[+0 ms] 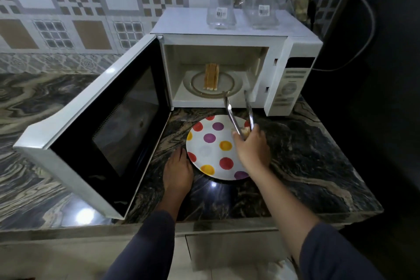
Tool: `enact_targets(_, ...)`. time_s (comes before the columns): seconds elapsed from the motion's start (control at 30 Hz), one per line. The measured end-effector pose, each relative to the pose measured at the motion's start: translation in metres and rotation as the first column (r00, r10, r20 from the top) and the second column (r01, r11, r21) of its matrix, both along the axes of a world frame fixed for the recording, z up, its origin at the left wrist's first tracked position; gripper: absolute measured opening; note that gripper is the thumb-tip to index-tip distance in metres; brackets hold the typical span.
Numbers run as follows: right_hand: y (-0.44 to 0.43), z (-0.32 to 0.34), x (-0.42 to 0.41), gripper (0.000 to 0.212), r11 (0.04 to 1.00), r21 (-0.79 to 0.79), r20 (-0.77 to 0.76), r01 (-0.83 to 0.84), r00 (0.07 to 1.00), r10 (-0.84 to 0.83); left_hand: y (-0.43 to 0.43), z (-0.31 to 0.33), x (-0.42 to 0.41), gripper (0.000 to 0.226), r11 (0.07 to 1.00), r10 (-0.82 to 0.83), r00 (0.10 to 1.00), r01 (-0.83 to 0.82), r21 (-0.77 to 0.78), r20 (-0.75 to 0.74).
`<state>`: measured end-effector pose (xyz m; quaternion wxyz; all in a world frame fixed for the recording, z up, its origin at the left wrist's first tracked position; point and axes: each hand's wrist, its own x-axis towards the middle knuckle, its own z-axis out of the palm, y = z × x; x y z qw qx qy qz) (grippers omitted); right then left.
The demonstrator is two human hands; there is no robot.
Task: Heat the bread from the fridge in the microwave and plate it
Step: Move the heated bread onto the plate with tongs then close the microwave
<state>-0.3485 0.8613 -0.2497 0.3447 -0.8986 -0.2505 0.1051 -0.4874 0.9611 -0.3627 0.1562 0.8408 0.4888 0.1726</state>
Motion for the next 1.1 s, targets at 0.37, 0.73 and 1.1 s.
enact_targets(0.37, 0.153, 0.012, 0.048, 0.040, 0.995, 0.097, -0.235, 0.007, 0.972, 0.016, 0.056, 0.000, 0.022, 0.051, 0.994, -0.009, 0.997, 0.017, -0.106, 0.081)
enact_targets(0.73, 0.219, 0.011, 0.063, 0.054, 1.000, -0.012, -0.172, -0.014, 0.985, 0.012, 0.059, -0.003, 0.022, 0.048, 0.993, 0.043, 0.991, -0.028, -0.117, 0.127)
enact_targets(1.1, 0.230, 0.011, 0.066, 0.051, 0.999, -0.012, -0.193, 0.037, 0.980, -0.039, 0.059, -0.003, 0.021, 0.049, 0.997, 0.001, 0.996, 0.007, -0.082, 0.095)
